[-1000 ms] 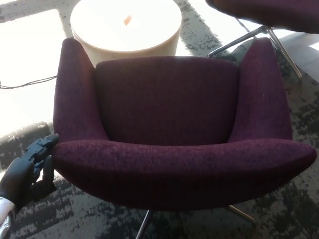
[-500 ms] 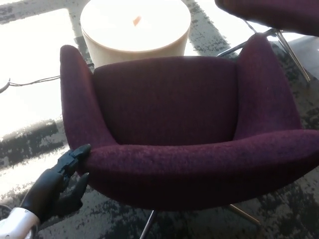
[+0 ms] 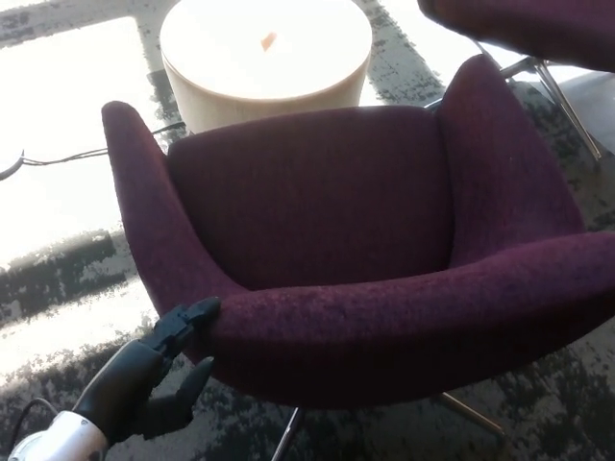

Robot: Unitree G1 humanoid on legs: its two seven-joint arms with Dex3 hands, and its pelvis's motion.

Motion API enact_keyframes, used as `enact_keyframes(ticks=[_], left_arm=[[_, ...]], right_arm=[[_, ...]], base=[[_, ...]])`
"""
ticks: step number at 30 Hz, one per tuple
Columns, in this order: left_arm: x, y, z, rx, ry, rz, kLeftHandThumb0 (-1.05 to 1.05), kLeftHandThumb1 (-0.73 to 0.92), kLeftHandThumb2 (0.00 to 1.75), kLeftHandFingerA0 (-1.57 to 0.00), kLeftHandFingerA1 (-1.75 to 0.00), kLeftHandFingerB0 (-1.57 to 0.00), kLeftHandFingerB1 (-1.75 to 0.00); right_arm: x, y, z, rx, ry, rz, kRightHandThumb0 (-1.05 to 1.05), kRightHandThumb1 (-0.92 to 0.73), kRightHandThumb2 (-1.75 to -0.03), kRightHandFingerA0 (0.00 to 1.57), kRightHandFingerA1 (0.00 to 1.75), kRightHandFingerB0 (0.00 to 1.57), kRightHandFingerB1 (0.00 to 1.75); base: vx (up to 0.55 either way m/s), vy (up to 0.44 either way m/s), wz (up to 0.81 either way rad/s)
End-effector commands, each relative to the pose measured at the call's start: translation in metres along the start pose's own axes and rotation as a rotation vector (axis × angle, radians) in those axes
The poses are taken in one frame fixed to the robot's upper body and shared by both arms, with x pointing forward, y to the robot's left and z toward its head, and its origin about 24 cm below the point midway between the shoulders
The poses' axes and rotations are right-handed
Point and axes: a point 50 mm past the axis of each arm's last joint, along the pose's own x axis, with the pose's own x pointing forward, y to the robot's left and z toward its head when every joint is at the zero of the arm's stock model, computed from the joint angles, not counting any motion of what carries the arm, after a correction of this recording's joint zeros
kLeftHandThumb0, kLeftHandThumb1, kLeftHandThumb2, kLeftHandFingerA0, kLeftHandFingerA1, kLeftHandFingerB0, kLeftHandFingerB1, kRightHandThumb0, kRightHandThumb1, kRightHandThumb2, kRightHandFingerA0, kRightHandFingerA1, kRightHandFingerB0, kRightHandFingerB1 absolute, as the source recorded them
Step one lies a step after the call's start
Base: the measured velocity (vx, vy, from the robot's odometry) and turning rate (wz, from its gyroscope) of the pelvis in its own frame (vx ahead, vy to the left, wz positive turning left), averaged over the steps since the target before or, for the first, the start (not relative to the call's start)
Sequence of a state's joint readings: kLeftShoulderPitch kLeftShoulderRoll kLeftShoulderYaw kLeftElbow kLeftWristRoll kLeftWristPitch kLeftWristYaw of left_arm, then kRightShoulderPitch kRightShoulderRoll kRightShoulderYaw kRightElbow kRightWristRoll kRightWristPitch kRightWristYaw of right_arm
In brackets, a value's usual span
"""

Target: The robot stands in front of a sofa and uses its left hand to push the left side of the sofa

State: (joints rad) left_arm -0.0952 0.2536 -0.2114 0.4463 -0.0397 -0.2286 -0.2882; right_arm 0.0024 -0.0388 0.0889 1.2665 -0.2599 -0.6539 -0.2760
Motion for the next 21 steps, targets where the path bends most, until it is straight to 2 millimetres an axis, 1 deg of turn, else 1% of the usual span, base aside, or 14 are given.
enact_keyframes(ticks=[1,4,6,7,9,10,12,13,14,15,16,17,19,21], left_arm=[[0.010,-0.035,0.008,0.049,-0.010,-0.189,-0.94,0.91,0.80,-0.08,-0.34,-0.12,-0.30],[0.013,-0.044,0.007,0.067,0.001,-0.220,-0.87,0.79,1.19,-0.03,-0.31,-0.08,-0.31],[0.014,-0.049,0.007,0.082,0.011,-0.236,-0.95,0.90,0.84,0.00,-0.27,-0.08,-0.28],[0.014,-0.052,0.007,0.077,0.001,-0.250,-0.87,0.78,1.18,0.00,-0.31,-0.06,-0.30],[0.015,-0.055,0.007,0.074,0.002,-0.256,-0.86,0.77,1.17,-0.02,-0.29,-0.06,-0.29],[0.016,-0.061,0.008,0.079,0.013,-0.268,-0.90,0.92,0.76,-0.02,-0.29,-0.05,-0.27],[0.018,-0.065,0.009,0.080,0.005,-0.279,-0.90,0.92,0.76,-0.04,-0.30,-0.06,-0.27],[0.019,-0.071,0.012,0.084,0.000,-0.295,-0.89,0.76,1.14,-0.05,-0.37,-0.08,-0.32],[0.020,-0.074,0.013,0.087,-0.002,-0.302,-0.89,0.76,1.14,-0.05,-0.37,-0.08,-0.32],[0.020,-0.075,0.013,0.086,-0.003,-0.310,-0.92,0.92,0.75,-0.06,-0.29,-0.10,-0.27],[0.021,-0.081,0.015,0.084,-0.014,-0.333,-0.91,0.92,0.76,-0.07,-0.31,-0.10,-0.27],[0.021,-0.083,0.016,0.078,-0.010,-0.343,-0.93,0.92,0.75,-0.10,-0.32,-0.12,-0.27],[0.022,-0.090,0.017,0.046,0.002,-0.366,-0.92,0.75,1.16,-0.01,-0.41,-0.16,-0.37],[0.023,-0.096,0.018,0.043,0.001,-0.382,-0.95,0.78,1.18,-0.01,-0.42,-0.06,-0.36]], right_arm=[[-0.001,-0.006,-0.003,-0.026,0.004,-0.012,-0.69,-0.86,-0.66,0.47,0.40,0.42,0.36],[-0.002,-0.006,-0.003,-0.019,0.002,-0.012,-0.72,-0.79,-0.71,0.48,0.43,0.39,0.38],[-0.002,-0.006,-0.003,-0.017,0.002,-0.011,-0.73,-0.78,-0.72,0.48,0.43,0.40,0.38],[-0.002,-0.006,-0.004,-0.017,0.005,-0.009,-0.74,-0.78,-0.72,0.48,0.42,0.39,0.38],[-0.002,-0.006,-0.004,-0.019,0.005,-0.007,-0.73,-0.78,-0.71,0.48,0.43,0.39,0.38],[-0.002,-0.005,-0.004,-0.027,0.006,-0.008,-0.69,-0.87,-0.66,0.48,0.39,0.42,0.36],[-0.002,-0.006,-0.003,-0.025,0.003,-0.006,-0.69,-0.87,-0.66,0.48,0.40,0.41,0.37],[-0.002,-0.006,-0.003,-0.018,0.000,-0.006,-0.72,-0.79,-0.70,0.49,0.43,0.40,0.38],[-0.002,-0.006,-0.003,-0.015,-0.001,-0.006,-0.72,-0.79,-0.70,0.49,0.43,0.40,0.38],[-0.002,-0.006,-0.003,-0.015,0.000,-0.006,-0.72,-0.79,-0.70,0.48,0.43,0.40,0.38],[-0.002,-0.006,-0.004,-0.022,-0.001,-0.004,-0.64,-0.70,-1.09,0.43,0.58,0.25,0.47],[-0.002,-0.006,-0.003,-0.027,-0.002,-0.003,-0.72,-0.79,-0.71,0.47,0.43,0.39,0.38],[-0.002,-0.006,-0.003,-0.029,-0.003,-0.003,-0.72,-0.80,-0.70,0.48,0.43,0.40,0.38],[-0.002,-0.007,-0.003,-0.033,-0.003,-0.003,-0.73,-0.79,-0.71,0.48,0.43,0.39,0.38]], base=[[0.00,0.000,0.00],[0.00,0.000,0.00],[0.00,0.000,0.00],[0.00,0.000,0.00],[-0.02,0.006,0.07],[0.00,0.000,0.00],[-0.01,0.003,0.03],[-0.03,0.001,0.07],[-0.04,0.003,0.09],[-0.04,0.005,0.10],[-0.03,0.006,0.07],[0.00,0.000,0.00],[0.00,0.000,0.00],[0.00,0.000,0.00]])
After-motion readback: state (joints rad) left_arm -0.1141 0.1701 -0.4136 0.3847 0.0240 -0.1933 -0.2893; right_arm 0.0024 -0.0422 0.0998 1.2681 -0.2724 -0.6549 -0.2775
